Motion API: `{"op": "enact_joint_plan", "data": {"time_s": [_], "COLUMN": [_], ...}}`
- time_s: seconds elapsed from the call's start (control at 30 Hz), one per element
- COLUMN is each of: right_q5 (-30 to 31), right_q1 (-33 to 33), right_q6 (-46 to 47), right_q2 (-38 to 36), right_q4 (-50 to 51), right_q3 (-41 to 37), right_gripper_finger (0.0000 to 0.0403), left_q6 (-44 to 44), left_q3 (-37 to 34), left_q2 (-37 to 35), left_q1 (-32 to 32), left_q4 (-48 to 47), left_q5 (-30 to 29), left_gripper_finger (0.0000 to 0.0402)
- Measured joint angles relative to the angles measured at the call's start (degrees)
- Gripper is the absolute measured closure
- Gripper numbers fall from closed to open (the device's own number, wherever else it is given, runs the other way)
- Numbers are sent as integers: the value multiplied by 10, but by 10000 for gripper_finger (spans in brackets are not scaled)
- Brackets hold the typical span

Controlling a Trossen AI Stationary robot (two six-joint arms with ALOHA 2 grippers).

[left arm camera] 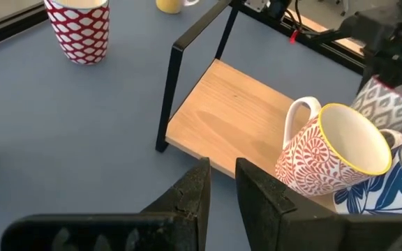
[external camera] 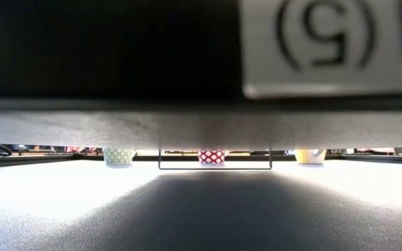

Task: Place coffee mugs
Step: Put the red and gray mug on the shelf

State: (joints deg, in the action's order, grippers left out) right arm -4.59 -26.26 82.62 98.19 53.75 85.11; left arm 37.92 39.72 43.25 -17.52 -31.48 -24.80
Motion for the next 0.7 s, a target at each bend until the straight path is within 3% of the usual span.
{"op": "enact_joint_plan", "data": {"time_s": [0.7], "right_q5": [2], "right_q1": [0], "right_q6": [-48], "right_q2": [68], "right_q4": [79], "right_q3": [92], "right_gripper_finger": [390], "left_q6": [-14], "left_q3": [0], "left_q2": [-33], "left_q1": [0], "left_q4": [-26], "left_q5": [-1], "left_gripper_finger": [350]}}
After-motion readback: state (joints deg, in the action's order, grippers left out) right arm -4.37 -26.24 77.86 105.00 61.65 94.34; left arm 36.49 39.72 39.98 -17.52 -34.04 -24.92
